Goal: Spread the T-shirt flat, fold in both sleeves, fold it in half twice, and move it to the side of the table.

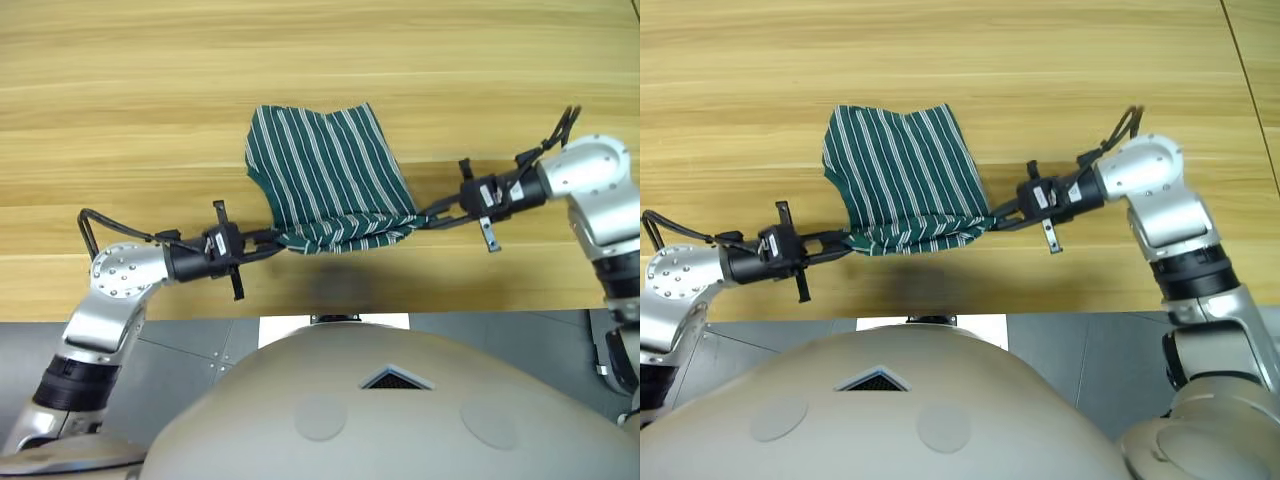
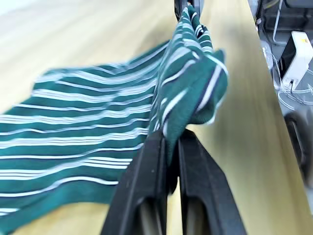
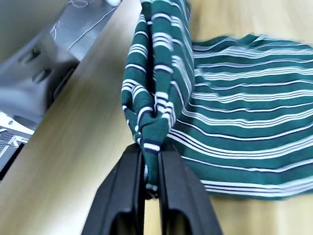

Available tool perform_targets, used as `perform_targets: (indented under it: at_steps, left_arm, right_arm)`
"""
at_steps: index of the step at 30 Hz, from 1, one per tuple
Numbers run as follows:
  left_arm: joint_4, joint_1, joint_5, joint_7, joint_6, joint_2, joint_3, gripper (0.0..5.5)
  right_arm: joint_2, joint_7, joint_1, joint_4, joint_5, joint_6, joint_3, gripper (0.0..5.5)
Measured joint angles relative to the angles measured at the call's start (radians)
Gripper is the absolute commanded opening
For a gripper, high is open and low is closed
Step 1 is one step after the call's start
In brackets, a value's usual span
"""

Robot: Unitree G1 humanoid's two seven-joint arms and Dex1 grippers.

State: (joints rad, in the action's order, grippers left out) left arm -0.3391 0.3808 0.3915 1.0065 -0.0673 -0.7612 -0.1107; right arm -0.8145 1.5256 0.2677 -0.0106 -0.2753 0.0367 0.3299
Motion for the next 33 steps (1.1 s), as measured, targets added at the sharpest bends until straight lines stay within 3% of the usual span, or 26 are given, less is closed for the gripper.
perform_targets:
  at_steps: [5,9,14,21,26,33]
  left_arm:
    - [0.18,-0.164,0.121,0.046,0.068,0.077,0.044,0.0]
    - [0.286,-0.249,0.189,0.067,0.107,0.135,0.087,0.0]
    - [0.386,-0.3,0.193,0.071,0.136,0.196,0.107,0.0]
    - [0.659,-0.471,0.145,-0.013,0.178,0.315,0.112,0.0]
    - [0.851,-0.587,0.106,-0.095,0.17,0.36,0.167,0.0]
    - [0.922,-0.64,0.114,-0.203,0.226,0.395,0.253,1.14]
  right_arm:
    - [0.155,0.083,0.359,-0.316,0.007,-0.163,0.063,0.19]
    - [0.319,0.079,0.6,-0.662,0.119,-0.154,0.108,0.18]
    - [0.462,-0.009,0.748,-1.023,0.24,-0.079,0.109,0.18]
    - [0.522,-0.182,0.791,-1.229,0.361,0.01,0.086,0.18]
    - [0.55,-0.339,0.822,-1.271,0.4,0.038,0.036,1.29]
    - [0.554,-0.552,0.841,-1.267,0.401,0.147,-0.054,2.35]
